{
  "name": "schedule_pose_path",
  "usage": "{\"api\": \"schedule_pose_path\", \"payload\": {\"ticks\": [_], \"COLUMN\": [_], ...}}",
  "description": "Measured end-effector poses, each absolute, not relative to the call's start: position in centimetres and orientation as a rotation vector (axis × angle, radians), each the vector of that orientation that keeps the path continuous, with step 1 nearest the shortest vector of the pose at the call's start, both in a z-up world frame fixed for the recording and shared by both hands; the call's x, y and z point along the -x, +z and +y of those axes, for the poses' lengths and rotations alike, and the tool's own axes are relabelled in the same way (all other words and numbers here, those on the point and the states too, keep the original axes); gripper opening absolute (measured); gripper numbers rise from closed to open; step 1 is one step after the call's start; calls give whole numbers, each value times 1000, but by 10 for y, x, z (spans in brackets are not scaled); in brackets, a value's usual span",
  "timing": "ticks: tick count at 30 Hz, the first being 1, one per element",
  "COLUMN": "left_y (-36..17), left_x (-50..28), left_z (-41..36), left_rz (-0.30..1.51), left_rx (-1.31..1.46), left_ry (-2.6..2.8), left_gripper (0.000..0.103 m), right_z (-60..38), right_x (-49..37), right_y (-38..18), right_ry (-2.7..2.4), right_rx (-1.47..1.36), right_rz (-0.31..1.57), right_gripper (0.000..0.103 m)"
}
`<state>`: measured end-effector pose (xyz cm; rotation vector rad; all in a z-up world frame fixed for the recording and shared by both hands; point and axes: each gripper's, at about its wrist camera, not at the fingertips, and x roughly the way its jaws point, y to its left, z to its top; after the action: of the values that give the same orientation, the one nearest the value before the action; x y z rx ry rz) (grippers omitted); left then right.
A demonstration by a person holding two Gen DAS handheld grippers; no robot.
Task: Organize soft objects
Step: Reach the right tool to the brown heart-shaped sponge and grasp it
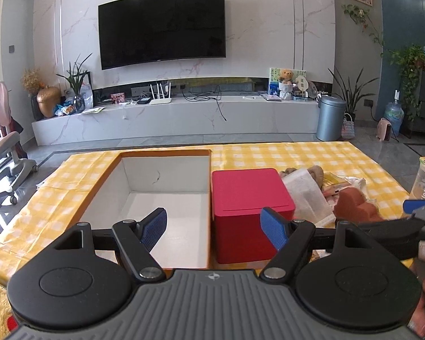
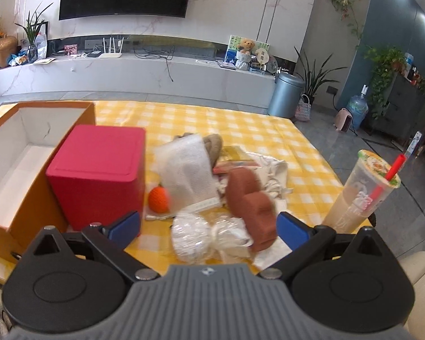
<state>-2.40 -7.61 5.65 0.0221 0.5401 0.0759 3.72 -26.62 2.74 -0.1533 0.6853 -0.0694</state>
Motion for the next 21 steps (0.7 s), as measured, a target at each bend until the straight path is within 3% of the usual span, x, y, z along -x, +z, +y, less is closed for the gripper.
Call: {"api": "schedule_pose_path", "payload": {"ticks": [11,14,21], "left_y": [56,45,16], "left_x": [-5,-18,-26], "left_z": [-124,-131,-152], "left_rz": [606,672,608], "left_rx": [14,60,-104], "left_ry": [-32,-67,-47], "left_gripper": [90,90,90], "right_z": [-352,-369,-382], "right_x": [-80,-90,-109], "right_y": [40,27,-12], "right_ry": [-71,-118,-117], "right_rx": [-35,-145,-332], "right_rz": [721,746,806], "right_gripper": [98,98,89]}}
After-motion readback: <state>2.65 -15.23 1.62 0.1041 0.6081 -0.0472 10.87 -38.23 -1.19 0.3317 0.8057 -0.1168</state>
